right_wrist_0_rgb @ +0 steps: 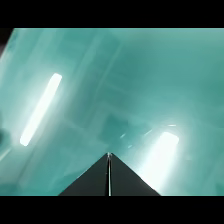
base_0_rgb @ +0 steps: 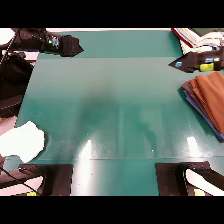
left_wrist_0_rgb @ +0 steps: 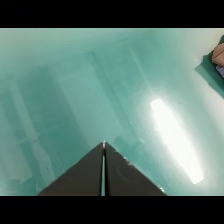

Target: Fold the shirts.

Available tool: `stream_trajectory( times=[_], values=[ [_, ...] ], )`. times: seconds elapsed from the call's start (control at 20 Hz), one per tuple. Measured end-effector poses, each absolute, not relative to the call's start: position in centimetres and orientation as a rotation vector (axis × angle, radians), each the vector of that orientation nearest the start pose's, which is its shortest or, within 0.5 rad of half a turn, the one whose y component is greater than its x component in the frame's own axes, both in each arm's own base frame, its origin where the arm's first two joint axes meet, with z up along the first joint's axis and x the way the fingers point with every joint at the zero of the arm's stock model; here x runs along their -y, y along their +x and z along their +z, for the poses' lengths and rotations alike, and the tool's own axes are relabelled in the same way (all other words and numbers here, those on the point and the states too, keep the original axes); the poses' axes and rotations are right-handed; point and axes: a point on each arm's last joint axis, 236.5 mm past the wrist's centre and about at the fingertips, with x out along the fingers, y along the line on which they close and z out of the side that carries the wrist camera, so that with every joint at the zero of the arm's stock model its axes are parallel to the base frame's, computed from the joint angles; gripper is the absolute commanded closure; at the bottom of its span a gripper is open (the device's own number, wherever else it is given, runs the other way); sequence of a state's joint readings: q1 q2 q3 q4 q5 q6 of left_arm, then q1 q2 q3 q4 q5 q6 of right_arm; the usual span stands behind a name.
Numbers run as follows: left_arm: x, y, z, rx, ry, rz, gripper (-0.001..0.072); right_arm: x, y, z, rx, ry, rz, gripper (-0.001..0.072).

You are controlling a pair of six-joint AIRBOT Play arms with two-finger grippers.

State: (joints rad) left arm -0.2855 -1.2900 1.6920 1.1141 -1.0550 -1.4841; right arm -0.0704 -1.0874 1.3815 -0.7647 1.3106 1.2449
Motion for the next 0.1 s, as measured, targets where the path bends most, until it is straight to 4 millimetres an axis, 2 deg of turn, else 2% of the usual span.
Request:
stream_trajectory(
  times=[0.1],
  values=[
    [22.09,43.04,25.79,-0.665,-0.174,-0.61,0.0685,-15.41,36.16,22.0,-0.827,0.307,0.713,0.0694]
  ],
)
